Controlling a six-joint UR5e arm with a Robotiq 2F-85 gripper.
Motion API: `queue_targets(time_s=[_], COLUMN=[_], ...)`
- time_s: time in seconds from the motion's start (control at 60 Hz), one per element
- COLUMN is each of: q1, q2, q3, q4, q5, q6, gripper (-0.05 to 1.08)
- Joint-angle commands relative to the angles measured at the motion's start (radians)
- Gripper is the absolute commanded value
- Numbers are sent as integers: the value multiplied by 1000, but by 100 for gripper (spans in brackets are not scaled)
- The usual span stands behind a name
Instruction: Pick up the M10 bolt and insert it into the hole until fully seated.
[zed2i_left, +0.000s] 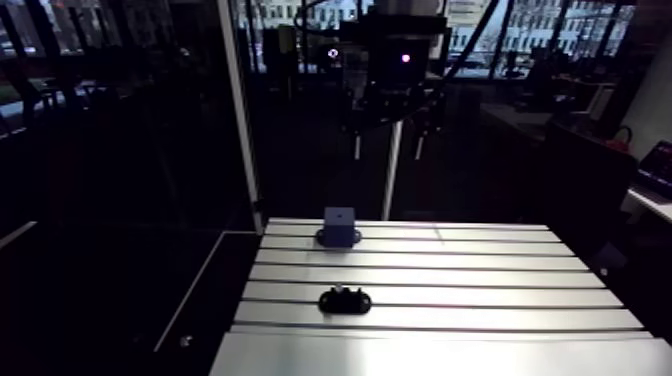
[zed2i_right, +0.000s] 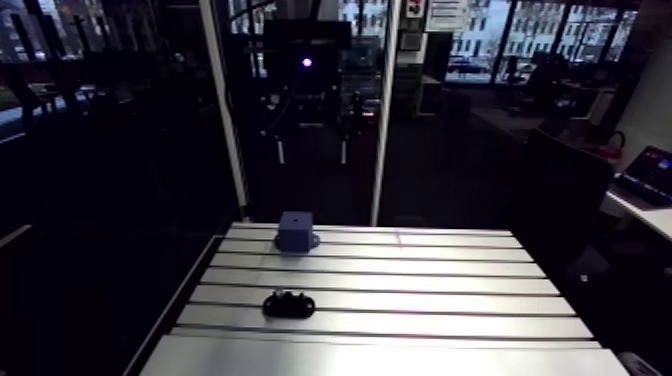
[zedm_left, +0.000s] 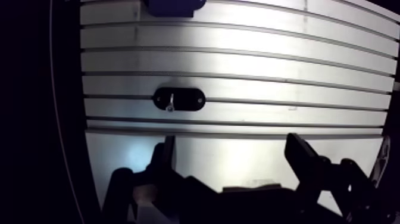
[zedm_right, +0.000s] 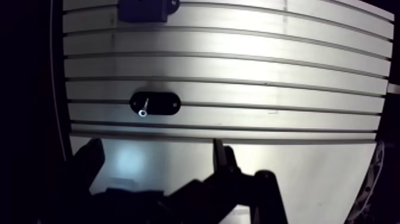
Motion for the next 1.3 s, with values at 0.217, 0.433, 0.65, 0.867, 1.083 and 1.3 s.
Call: queue_targets(time_s=[0.217, 0.433, 0.65, 0.867, 1.083, 1.3], q1=[68, 91, 104, 107, 115, 135], q2=[-9, -10, -1, 8, 12, 33], q3=[181, 263, 325, 357, 392, 434], q4=[-183, -307, -398, -411, -439, -480], q5=[-10, -9, -9, -7, -7, -7], q6=[77, 87, 97, 100, 98, 86], gripper=[1, 1, 1, 1, 1, 1])
